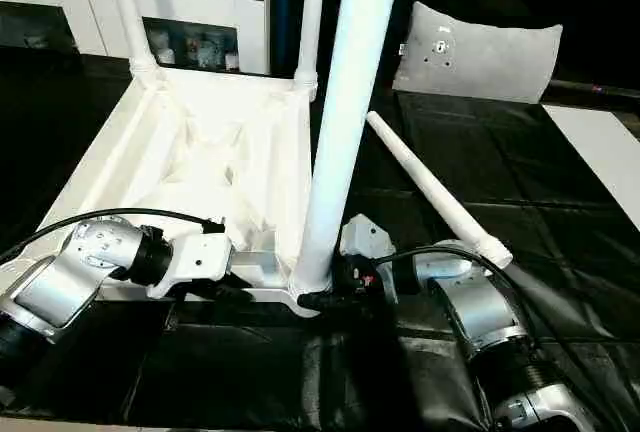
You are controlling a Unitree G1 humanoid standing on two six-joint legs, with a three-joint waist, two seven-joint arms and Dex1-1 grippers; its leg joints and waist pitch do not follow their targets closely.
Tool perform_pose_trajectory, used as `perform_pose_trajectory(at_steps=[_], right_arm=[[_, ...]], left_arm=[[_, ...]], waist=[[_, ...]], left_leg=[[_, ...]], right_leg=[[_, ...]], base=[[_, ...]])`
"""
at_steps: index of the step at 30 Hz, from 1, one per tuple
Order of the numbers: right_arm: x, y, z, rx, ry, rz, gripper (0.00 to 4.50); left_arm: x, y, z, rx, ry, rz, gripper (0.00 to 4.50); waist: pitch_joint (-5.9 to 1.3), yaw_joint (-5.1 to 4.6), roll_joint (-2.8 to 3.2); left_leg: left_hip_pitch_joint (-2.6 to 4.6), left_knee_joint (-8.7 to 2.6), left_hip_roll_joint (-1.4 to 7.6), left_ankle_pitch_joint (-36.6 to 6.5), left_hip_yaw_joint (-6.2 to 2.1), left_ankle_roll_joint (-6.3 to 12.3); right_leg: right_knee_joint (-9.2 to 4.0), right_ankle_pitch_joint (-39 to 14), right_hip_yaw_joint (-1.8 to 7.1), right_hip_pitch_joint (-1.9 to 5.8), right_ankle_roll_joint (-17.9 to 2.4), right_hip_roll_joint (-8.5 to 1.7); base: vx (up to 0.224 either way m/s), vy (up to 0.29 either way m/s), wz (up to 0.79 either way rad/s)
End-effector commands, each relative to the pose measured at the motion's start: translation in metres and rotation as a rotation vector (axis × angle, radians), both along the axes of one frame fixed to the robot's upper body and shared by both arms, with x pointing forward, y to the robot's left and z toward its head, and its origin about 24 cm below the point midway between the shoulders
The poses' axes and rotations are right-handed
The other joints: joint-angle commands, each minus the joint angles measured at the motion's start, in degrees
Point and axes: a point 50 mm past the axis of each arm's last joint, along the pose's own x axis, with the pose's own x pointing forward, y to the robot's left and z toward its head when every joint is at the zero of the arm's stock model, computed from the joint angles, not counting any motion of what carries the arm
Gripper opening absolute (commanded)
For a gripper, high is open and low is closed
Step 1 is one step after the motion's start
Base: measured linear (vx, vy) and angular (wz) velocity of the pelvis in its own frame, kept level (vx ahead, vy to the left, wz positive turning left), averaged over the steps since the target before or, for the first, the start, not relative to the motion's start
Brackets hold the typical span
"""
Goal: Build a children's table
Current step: Rotate leg to tighten
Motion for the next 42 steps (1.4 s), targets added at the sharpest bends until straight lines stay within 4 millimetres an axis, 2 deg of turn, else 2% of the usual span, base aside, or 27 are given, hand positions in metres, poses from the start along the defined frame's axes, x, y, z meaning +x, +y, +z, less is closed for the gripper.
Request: perform_pose_trajectory(at_steps=[1, 7, 9, 10, 11, 13, 16, 17, 18, 19, 20, 21, 23, 24, 25, 29, 30, 32, 36, 37, 42], right_arm=[[0.004, -0.001, 0.005, 0.005, -0.018, -0.001, 2.84], [0.000, -0.001, 0.002, 0.033, 0.019, 0.004, 2.75], [-0.003, 0.001, 0.001, 0.064, 0.048, -0.009, 2.75], [-0.006, 0.007, -0.001, 0.103, 0.091, -0.050, 2.75], [-0.006, 0.007, -0.001, 0.103, 0.091, -0.050, 2.74], [-0.007, 0.013, -0.004, 0.121, 0.112, -0.103, 2.74], [-0.005, 0.021, -0.008, 0.134, 0.121, -0.177, 2.74], [-0.001, 0.036, -0.013, 0.160, 0.119, -0.287, 2.74], [0.002, 0.045, -0.015, 0.175, 0.130, -0.358, 2.74], [0.004, 0.054, -0.016, 0.192, 0.146, -0.408, 2.74], [0.006, 0.061, -0.016, 0.210, 0.163, -0.443, 2.74], [0.009, 0.069, -0.015, 0.233, 0.180, -0.497, 2.74], [0.016, 0.081, -0.015, 0.258, 0.205, -0.611, 2.74], [0.017, 0.084, -0.015, 0.258, 0.205, -0.633, 2.74], [0.020, 0.087, -0.016, 0.243, 0.200, -0.662, 2.74], [0.023, 0.092, -0.018, 0.205, 0.174, -0.683, 2.74], [0.024, 0.092, -0.017, 0.205, 0.171, -0.686, 3.09], [0.025, 0.088, -0.016, 0.212, 0.154, -0.705, 3.44], [0.027, 0.077, -0.015, 0.207, 0.116, -0.725, 3.65], [0.026, 0.069, -0.014, 0.210, 0.091, -0.716, 3.88], [0.020, 0.051, -0.010, 0.213, 0.043, -0.638, 4.26]], left_arm=[[-0.004, -0.005, -0.003, 0.039, 0.007, -0.071, 0.00], [-0.004, -0.004, -0.003, 0.019, 0.019, -0.057, 0.00], [-0.006, -0.005, -0.003, -0.008, 0.035, -0.017, 0.00], [-0.007, -0.007, -0.004, -0.044, 0.058, 0.052, 0.00], [-0.007, -0.007, -0.004, -0.044, 0.058, 0.052, 0.00], [-0.009, -0.011, -0.004, -0.080, 0.078, 0.111, 0.00], [-0.011, -0.016, -0.003, -0.114, 0.092, 0.171, 0.00], [-0.012, -0.026, -0.003, -0.167, 0.102, 0.272, 0.00], [-0.012, -0.032, -0.002, -0.196, 0.105, 0.333, 0.00], [-0.012, -0.038, -0.002, -0.216, 0.106, 0.381, 0.00], [-0.012, -0.043, -0.002, -0.227, 0.104, 0.420, 0.00], [-0.012, -0.049, -0.002, -0.239, 0.101, 0.462, 0.00], [-0.011, -0.062, 0.000, -0.271, 0.098, 0.542, 0.00], [-0.011, -0.065, 0.000, -0.282, 0.098, 0.560, 0.00], [-0.010, -0.071, 0.001, -0.295, 0.091, 0.577, 0.00], [-0.008, -0.085, 0.005, -0.310, 0.056, 0.570, 0.00], [-0.008, -0.084, 0.005, -0.304, 0.053, 0.574, 0.00], [-0.006, -0.079, 0.005, -0.277, 0.031, 0.584, 0.00], [-0.004, -0.067, 0.003, -0.223, 0.001, 0.582, 0.00], [-0.004, -0.059, 0.002, -0.207, -0.005, 0.575, 0.00], [-0.005, -0.046, 0.000, -0.181, -0.004, 0.521, 0.00]], waist=[[-3.46, -0.22, 0.28], [-3.56, -0.22, 0.20], [-3.57, -0.29, -0.05], [-3.35, -0.28, 0.17], [-3.40, -0.27, 0.17], [-3.28, -0.52, 0.30], [-2.88, -1.03, 0.19], [-2.70, -1.31, 0.54], [-2.52, -2.03, 0.23], [-2.46, -2.75, 0.46], [-2.39, -3.47, 0.26], [-2.41, -3.85, 0.24], [-2.45, -4.82, 0.29], [-2.44, -5.05, 0.23], [-2.58, -5.15, 0.21], [-2.55, -5.30, -0.05], [-2.49, -5.25, 0.02], [-2.60, -5.14, 0.19], [-2.73, -5.00, 0.38], [-2.77, -4.97, 0.37], [-2.96, -3.93, 0.37]], left_leg=[[0.80, -4.06, 2.48, -10.96, -0.44, 1.01], [0.77, -4.00, 2.50, -10.16, -0.44, 1.17], [0.77, -3.96, 2.48, -9.83, -0.34, 1.32], [0.72, -4.04, 2.48, -9.59, -0.35, 1.36], [0.70, -4.07, 2.59, -9.47, -0.35, 1.25], [0.76, -4.18, 2.54, -10.59, -0.41, 0.75], [0.74, -4.46, 2.38, -14.51, -0.69, -0.39], [0.68, -4.55, 2.36, -15.04, -0.77, -0.93], [0.33, -4.69, 2.21, -16.43, -0.96, -1.56], [0.41, -4.72, 2.17, -18.22, -1.21, -2.50], [0.22, -4.62, 1.87, -19.67, -1.56, -2.66], [0.23, -4.63, 1.90, -19.92, -1.64, -2.73], [-0.11, -4.62, 1.88, -19.75, -1.86, -2.38], [0.02, -4.51, 1.79, -20.23, -1.82, -2.25], [0.44, -4.19, 1.68, -20.90, -1.76, -1.99], [0.70, -4.01, 1.65, -21.31, -1.49, -0.63], [0.63, -4.09, 1.68, -21.15, -1.52, -0.49], [0.33, -4.35, 1.88, -20.13, -1.53, -0.42], [0.38, -4.38, 1.95, -19.59, -1.41, -0.32], [0.24, -4.41, 1.92, -19.09, -1.35, -0.22], [0.18, -4.30, 2.04, -15.36, -0.91, 0.61]], right_leg=[[-3.92, -13.28, 2.69, 2.54, -11.40, -4.32], [-3.74, -12.20, 2.68, 2.60, -11.55, -4.29], [-3.67, -11.74, 2.70, 2.65, -11.72, -4.25], [-3.62, -11.43, 2.75, 2.56, -11.88, -4.21], [-3.52, -11.07, 2.76, 2.65, -12.06, -4.31], [-3.76, -13.21, 2.71, 2.52, -11.62, -4.22], [-4.57, -20.63, 2.60, 2.32, -9.75, -4.25], [-4.55, -21.62, 2.66, 2.17, -9.40, -4.26], [-4.95, -24.63, 2.45, 2.23, -8.64, -4.25], [-5.22, -28.05, 2.30, 1.97, -7.65, -4.31], [-5.73, -32.27, 1.96, 2.01, -6.00, -4.39], [-5.88, -33.16, 2.02, 1.98, -5.45, -4.46], [-6.07, -32.59, 1.91, 1.91, -4.99, -4.41], [-6.25, -32.88, 1.86, 1.74, -4.70, -4.29], [-6.46, -32.75, 1.89, 1.37, -4.65, -4.25], [-6.54, -29.98, 2.06, 0.98, -5.00, -4.00], [-6.42, -29.32, 2.08, 1.02, -5.16, -3.95], [-5.99, -26.10, 2.13, 1.35, -5.91, -3.91], [-5.66, -22.61, 2.30, 1.41, -7.31, -3.93], [-5.53, -21.67, 2.32, 1.55, -7.60, -3.89], [-5.09, -16.58, 2.52, 1.86, -8.96, -3.83]], base=[[0.000, 0.000, 0.00], [0.000, 0.000, 0.00], [0.000, 0.000, 0.00], [0.000, 0.000, 0.00], [0.000, 0.000, 0.00], [0.000, 0.000, 0.00], [0.000, 0.000, 0.00], [0.000, 0.000, 0.00], [0.000, 0.000, 0.00], [-0.053, 0.007, -0.12], [0.000, 0.000, 0.00], [0.000, 0.000, 0.00], [0.000, 0.000, 0.00], [0.000, 0.000, 0.00], [0.000, 0.000, 0.00], [0.000, 0.000, 0.00], [0.000, 0.000, 0.00], [0.000, 0.000, 0.00], [0.000, 0.000, 0.00], [0.000, 0.000, 0.00], [0.000, 0.000, 0.00]])
